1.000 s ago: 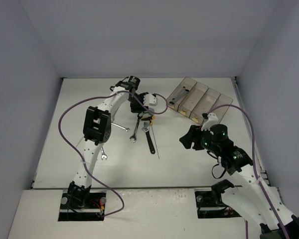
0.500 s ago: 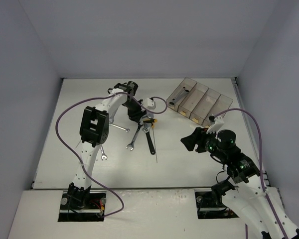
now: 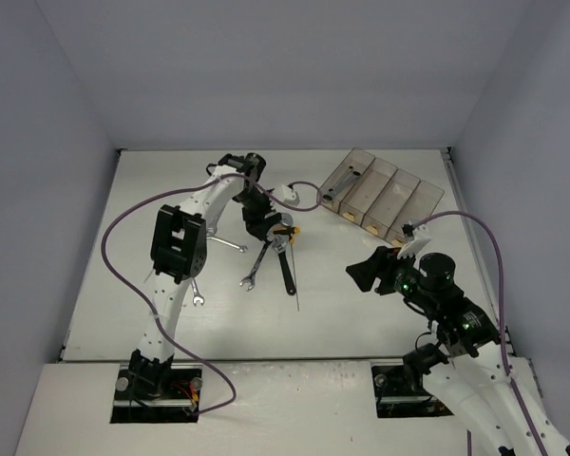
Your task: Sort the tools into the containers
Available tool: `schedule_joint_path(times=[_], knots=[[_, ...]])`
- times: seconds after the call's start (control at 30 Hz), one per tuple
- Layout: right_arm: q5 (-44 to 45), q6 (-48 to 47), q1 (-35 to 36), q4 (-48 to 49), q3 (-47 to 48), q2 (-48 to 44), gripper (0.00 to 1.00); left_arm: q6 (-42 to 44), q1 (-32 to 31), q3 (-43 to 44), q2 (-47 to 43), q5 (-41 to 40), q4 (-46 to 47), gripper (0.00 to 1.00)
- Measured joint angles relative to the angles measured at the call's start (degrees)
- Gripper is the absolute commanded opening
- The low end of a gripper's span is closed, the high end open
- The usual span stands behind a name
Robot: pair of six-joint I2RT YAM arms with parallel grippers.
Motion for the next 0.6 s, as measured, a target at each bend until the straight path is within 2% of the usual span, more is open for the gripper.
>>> schedule_joint_path(times=[0.2,0.37,0.43,0.5,0.6], knots=[[0.37,-0.95,0.0,-0.21,0.01,1.42,0.6,-2.73,0.0,5.13,-0.18,-2.68,0.09,0.56],[1.66,-5.59,0.18,-0.93,4.18,13.58,0.61,-10.32,0.22,-0.81,-5.65,-6.39,5.85,0.59],[2.04,-8.14,0.42,-0.9,8.44,21.08,0.61,-15.92,0.5,-7.56,-12.24,-9.66,11.16,0.61],[2.29,-11.27,0.85,0.41,14.11,29.72,0.61,-23.35,1.04,-15.68,-22.64,-15.04,16.4,0.64],[2.19,-16.29,2.12,3.2,23.52,42.46,0.61,-30.71,2.11,-20.6,-34.11,-21.87,21.24,0.66]])
